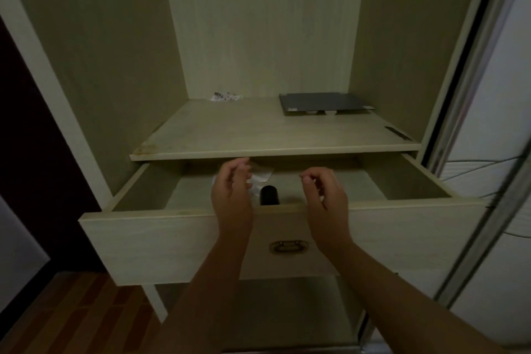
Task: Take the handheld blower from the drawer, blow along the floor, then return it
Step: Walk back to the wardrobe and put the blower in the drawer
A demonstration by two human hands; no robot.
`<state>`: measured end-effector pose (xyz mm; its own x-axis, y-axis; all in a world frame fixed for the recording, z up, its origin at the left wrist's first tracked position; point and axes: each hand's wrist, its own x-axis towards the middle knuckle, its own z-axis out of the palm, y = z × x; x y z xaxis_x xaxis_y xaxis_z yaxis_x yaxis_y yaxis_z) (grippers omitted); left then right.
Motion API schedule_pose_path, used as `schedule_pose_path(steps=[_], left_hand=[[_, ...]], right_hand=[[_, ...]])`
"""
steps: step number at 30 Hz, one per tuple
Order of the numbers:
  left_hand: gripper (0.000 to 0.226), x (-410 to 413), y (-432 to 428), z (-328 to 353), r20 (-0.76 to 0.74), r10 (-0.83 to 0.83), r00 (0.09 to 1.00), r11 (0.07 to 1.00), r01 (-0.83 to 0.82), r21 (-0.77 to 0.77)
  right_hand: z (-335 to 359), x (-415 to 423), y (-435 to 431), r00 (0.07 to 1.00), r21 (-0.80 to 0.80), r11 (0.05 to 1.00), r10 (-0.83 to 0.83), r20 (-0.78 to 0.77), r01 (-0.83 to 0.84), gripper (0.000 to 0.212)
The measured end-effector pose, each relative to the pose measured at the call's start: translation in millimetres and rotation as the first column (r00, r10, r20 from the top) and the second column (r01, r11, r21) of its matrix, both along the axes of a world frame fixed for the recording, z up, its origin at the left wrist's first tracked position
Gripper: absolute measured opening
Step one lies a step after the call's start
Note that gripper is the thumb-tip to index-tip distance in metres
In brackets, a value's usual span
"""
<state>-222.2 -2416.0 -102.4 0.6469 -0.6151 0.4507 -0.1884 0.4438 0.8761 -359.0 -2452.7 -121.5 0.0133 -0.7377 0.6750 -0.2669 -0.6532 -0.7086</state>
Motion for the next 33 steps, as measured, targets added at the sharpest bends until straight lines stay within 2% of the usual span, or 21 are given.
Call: schedule_pose_path(steps=[4,8,19,25,28,33], left_hand=[[0.021,7,-14,3,-0.108,-0.011,0.994,0.999,0.008,-0.031],[0.021,14,-35,3,-0.098,-0.061,0.993,0.998,0.060,-0.013],[0.018,39,-113,2,-0.033,-0.073,0.997,0.996,0.075,0.055],[0.018,48,-144,-3,0.000,-0.067,0.998,0.997,0.067,0.040],[0.020,51,-153,-6,-0.044,-0.055,0.998,0.998,0.055,-0.004],[0.025,48,-156,-4,-0.140,-0.047,0.989,0.997,0.038,-0.065]], right_hand=[[-5,7,-12,0.998,0.027,0.999,0.022,0.066,-0.024,0.031],[-4,12,-40,0.992,0.052,0.995,0.076,0.102,-0.081,0.022],[-6,30,-121,0.977,0.103,0.980,0.156,0.144,-0.171,0.027],[-10,35,-150,0.984,0.080,0.985,0.140,0.110,-0.150,0.033],[-16,36,-157,0.985,0.035,0.991,0.126,0.116,-0.131,0.035],[-21,38,-156,0.986,-0.019,0.991,0.133,0.097,-0.132,0.026]])
